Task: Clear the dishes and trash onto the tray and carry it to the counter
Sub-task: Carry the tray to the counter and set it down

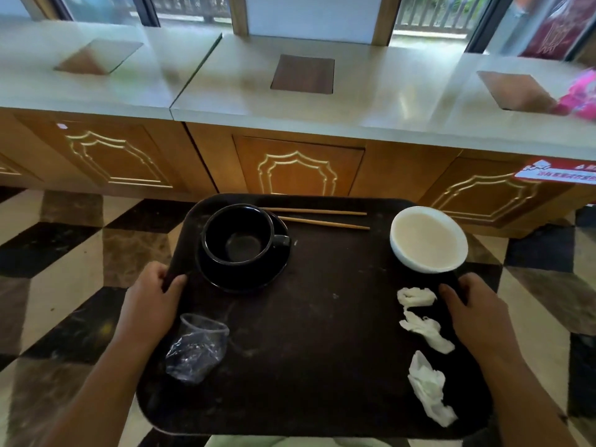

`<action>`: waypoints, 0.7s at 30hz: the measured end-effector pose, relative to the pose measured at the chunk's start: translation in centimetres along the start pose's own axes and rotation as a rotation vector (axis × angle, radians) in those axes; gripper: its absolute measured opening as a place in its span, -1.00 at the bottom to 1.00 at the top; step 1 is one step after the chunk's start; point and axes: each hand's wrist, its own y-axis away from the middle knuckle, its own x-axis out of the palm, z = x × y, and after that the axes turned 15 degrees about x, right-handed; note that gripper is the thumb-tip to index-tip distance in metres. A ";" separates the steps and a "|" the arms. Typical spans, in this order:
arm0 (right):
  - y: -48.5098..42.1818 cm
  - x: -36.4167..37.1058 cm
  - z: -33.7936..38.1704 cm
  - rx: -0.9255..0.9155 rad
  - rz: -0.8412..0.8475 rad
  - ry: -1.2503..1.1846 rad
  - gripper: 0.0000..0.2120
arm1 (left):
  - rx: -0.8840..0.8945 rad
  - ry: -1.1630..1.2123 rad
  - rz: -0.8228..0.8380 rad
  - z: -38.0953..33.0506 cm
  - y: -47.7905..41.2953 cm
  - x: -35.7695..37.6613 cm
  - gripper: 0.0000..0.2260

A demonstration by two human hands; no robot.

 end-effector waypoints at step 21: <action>-34.7 3.0 15.5 -0.048 0.028 -0.021 -0.89 | -0.067 -0.027 -0.064 -10.6 -31.6 12.9 -0.84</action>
